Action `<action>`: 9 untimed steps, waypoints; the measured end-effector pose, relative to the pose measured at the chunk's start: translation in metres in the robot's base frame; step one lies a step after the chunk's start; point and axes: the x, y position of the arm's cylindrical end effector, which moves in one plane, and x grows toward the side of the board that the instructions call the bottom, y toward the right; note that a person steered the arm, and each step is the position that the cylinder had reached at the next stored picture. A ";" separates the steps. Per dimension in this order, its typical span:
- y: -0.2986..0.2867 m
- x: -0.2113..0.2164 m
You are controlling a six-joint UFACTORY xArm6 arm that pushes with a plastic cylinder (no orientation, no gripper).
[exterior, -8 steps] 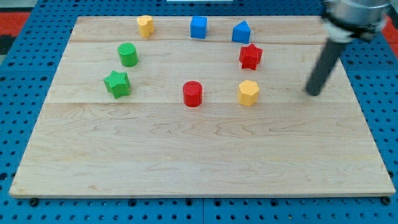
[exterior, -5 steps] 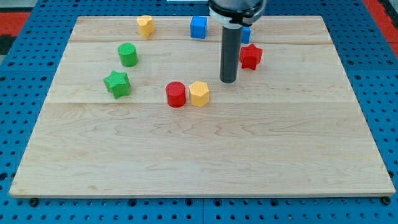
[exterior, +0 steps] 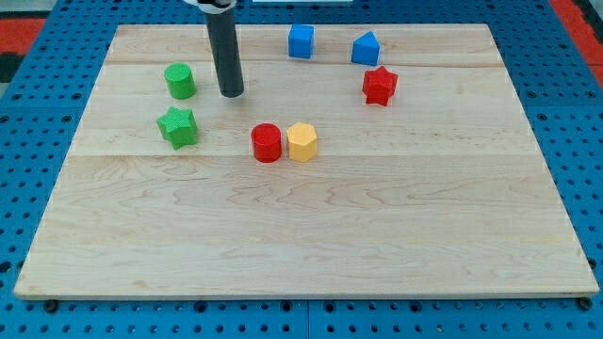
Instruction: Push the green circle to the top left corner of the board
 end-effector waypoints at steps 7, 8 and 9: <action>-0.055 -0.066; -0.056 -0.066; -0.067 -0.069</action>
